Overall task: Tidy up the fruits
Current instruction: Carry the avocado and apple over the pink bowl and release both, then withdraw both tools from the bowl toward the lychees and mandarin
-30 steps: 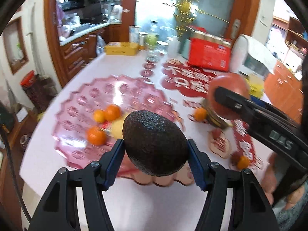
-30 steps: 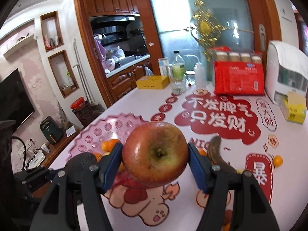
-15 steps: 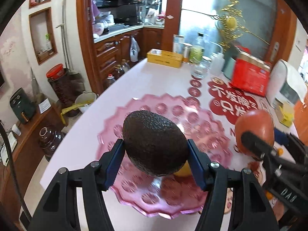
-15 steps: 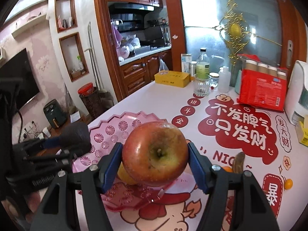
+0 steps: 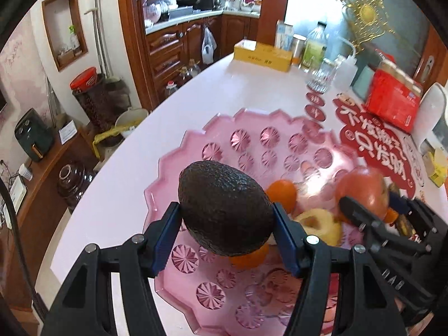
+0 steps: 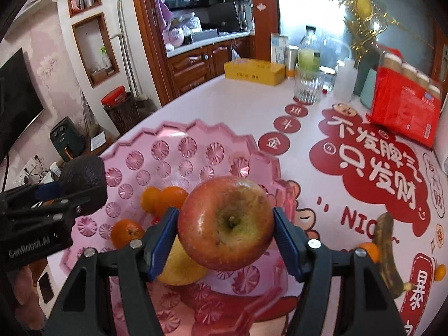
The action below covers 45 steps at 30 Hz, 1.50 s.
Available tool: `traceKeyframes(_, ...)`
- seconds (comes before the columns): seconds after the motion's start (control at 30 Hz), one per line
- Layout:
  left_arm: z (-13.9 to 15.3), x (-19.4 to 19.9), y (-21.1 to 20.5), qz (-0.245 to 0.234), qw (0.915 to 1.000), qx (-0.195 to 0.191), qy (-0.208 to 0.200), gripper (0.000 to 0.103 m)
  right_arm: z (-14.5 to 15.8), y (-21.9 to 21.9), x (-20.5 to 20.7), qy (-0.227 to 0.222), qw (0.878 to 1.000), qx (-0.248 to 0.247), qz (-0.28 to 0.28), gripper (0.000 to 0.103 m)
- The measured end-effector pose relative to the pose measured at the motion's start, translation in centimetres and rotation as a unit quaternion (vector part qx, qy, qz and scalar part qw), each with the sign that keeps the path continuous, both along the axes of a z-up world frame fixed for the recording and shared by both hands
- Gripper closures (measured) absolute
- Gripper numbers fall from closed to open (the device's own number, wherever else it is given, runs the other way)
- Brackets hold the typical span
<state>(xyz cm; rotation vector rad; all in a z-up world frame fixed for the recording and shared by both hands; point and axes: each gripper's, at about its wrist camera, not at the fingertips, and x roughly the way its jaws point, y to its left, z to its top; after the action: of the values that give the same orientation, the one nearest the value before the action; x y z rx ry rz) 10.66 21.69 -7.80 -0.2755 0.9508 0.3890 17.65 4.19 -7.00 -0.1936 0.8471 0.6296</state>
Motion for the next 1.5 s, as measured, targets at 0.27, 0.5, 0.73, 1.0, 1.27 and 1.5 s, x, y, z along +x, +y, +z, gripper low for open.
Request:
traceKeyframes(0.27, -1.6, 0.4, 0.6, 0.003, 0.9999, -0.006, 0.016, 0.040, -1.4, 1.2, 1.3, 0.007, 1.000, -0.027, -0.004, 0.036)
traceKeyframes(0.5, -1.1, 0.3, 0.0, 0.005, 0.9999, 0.009, 0.006, 0.038, -0.3, 1.6, 0.9, -0.001, 1.000, -0.016, 0.012, 0.035)
traceKeyframes(0.73, 1.1, -0.5, -0.6, 0.017, 0.9988, 0.045, -0.010, 0.011, 0.8, 1.6, -0.4, -0.028, 0.999, -0.020, 0.013, 0.035)
traceKeyframes(1.0, 1.8, -1.3, -1.0, 0.019, 0.9986, 0.050, -0.003, 0.011, 1.6, 0.7, -1.0, -0.020, 1.000, -0.002, 0.008, 0.035)
traceKeyframes(1.27, 3.3, -2.5, -1.9, 0.015, 0.9983, 0.055, -0.015, 0.011, 3.0, -0.5, -2.2, -0.024, 0.999, 0.022, 0.004, 0.035)
traceKeyframes(1.5, 5.4, -4.2, -3.8, -0.004, 0.9973, 0.062, -0.040, 0.011, 4.3, -2.2, -3.5, -0.030, 0.999, 0.034, -0.012, 0.035)
